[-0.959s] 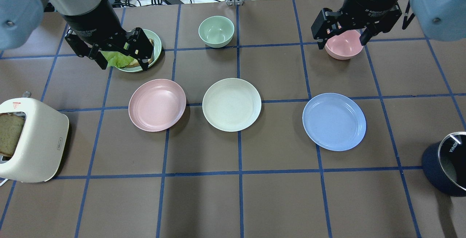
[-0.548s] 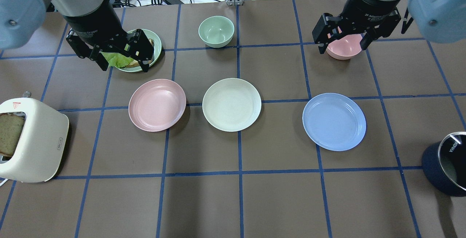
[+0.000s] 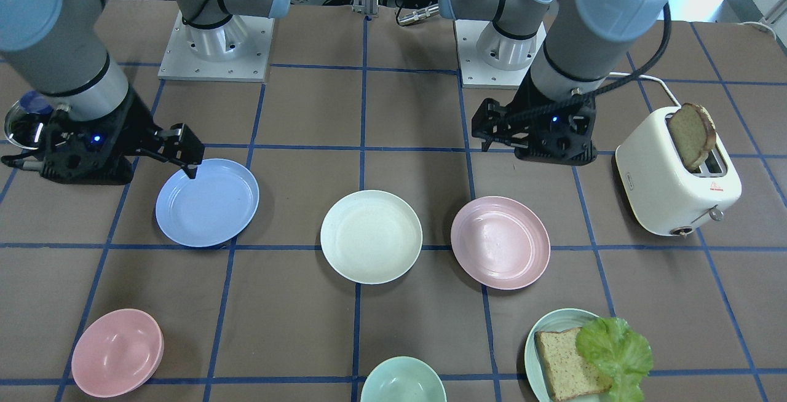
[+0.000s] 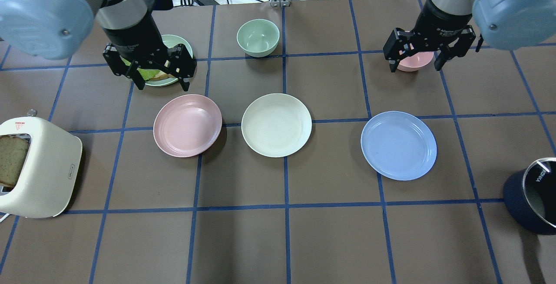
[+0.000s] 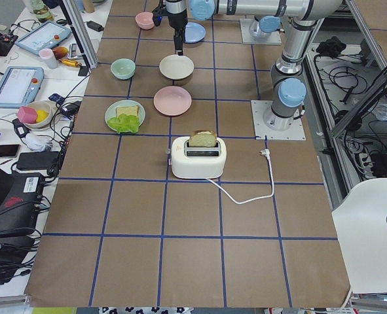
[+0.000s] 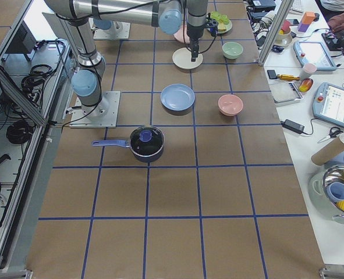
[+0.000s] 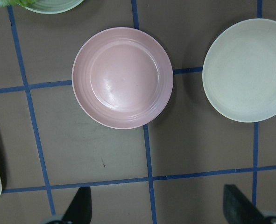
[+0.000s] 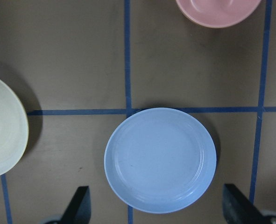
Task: Stack three plates with pink and blue
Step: 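Lower left gripper to pink plate rim while right gripper lowers to blue plate rim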
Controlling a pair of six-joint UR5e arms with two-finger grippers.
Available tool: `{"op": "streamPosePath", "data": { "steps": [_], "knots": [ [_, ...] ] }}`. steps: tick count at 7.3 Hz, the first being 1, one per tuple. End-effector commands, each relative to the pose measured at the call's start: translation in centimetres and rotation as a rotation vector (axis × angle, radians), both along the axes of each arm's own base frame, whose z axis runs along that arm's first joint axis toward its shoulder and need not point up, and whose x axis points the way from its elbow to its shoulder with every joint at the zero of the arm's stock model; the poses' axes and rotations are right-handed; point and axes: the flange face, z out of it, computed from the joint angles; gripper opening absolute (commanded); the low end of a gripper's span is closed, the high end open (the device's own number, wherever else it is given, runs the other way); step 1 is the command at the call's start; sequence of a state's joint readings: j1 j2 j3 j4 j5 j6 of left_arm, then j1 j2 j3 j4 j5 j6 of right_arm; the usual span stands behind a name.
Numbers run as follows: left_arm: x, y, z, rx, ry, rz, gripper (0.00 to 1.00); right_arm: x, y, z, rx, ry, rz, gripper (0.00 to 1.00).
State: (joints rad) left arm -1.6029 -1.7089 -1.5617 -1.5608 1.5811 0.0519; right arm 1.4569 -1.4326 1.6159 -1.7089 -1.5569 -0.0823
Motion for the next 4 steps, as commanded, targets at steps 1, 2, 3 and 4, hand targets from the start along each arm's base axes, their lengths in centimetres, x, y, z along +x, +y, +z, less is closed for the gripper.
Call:
{"op": "streamPosePath", "data": {
  "steps": [1, 2, 3, 4],
  "knots": [
    [-1.6, -1.0, -10.0, -0.053, 0.004, 0.003, 1.00, -7.6, 0.1, -7.9, 0.116, -0.034, -0.083, 1.00],
    [-1.8, -0.7, -15.1, -0.062, 0.002, -0.008, 1.00, -9.0, 0.7, -12.6, 0.117, -0.036, -0.056, 1.00],
    [-2.0, -0.1, -17.8, -0.058, 0.002, -0.017, 1.00, -10.5, 2.0, -16.0, 0.099, -0.037, -0.037, 1.00],
    [-3.0, 0.4, -19.6, -0.043, 0.000, -0.036, 1.00, -12.3, 3.4, -18.1, 0.076, -0.043, 0.010, 1.00]
  ]
}}
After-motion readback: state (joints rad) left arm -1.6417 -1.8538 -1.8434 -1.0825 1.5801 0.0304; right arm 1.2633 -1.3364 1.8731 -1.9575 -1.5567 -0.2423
